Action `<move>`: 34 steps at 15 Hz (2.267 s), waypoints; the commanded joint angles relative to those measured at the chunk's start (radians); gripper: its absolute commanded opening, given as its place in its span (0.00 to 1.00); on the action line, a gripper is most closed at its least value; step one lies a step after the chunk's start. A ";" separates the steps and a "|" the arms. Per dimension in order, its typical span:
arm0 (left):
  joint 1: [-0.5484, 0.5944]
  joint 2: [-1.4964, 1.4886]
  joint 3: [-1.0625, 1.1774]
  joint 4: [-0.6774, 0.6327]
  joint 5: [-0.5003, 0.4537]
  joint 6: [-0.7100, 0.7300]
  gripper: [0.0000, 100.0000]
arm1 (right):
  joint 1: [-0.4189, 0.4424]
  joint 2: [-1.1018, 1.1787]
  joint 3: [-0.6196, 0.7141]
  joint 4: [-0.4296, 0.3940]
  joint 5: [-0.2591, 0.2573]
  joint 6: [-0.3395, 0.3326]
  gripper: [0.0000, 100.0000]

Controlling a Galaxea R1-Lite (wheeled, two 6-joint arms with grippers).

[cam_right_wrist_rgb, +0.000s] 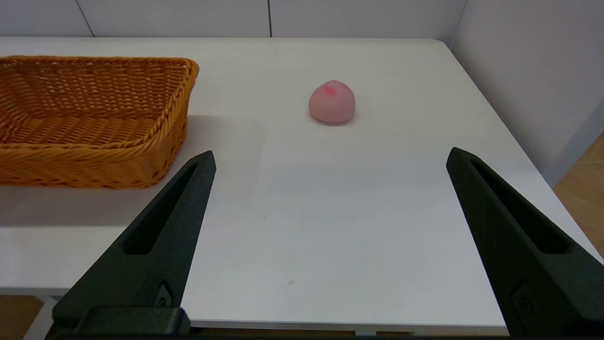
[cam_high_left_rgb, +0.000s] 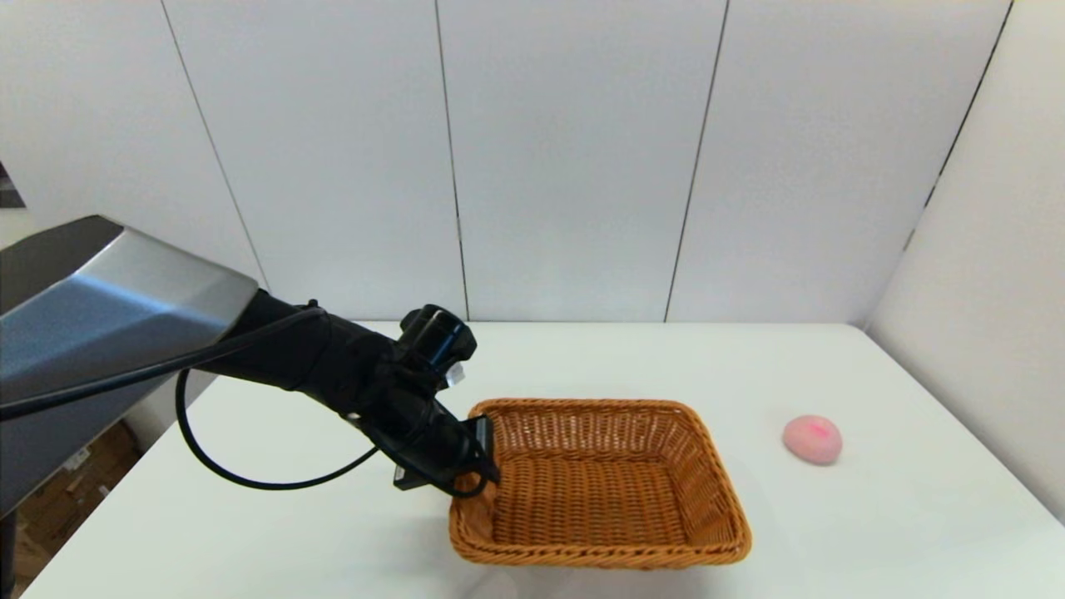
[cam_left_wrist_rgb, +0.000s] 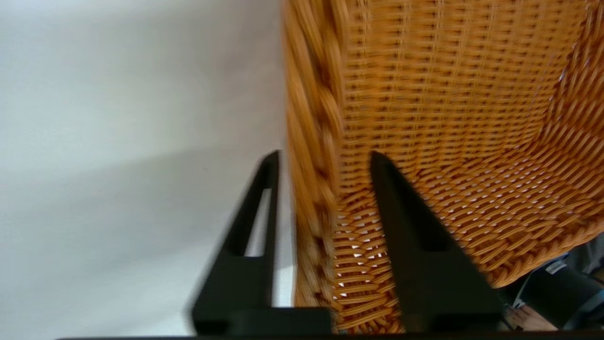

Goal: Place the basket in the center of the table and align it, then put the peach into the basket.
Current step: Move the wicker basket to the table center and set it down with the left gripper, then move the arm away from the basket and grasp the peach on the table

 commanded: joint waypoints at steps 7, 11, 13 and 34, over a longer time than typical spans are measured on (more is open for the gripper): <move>0.169 -0.254 -0.056 0.139 0.122 0.131 1.00 | 0.000 0.000 0.000 0.001 0.000 0.001 1.00; 0.250 -0.465 -0.068 0.291 0.127 0.220 1.00 | 0.000 0.000 -0.001 0.003 0.000 0.001 1.00; 0.293 -0.623 0.007 0.363 0.170 0.269 1.00 | 0.000 0.000 -0.001 0.001 0.000 0.001 1.00; 0.540 -1.926 0.800 0.380 0.418 0.455 1.00 | 0.000 0.000 0.000 -0.005 0.000 0.009 1.00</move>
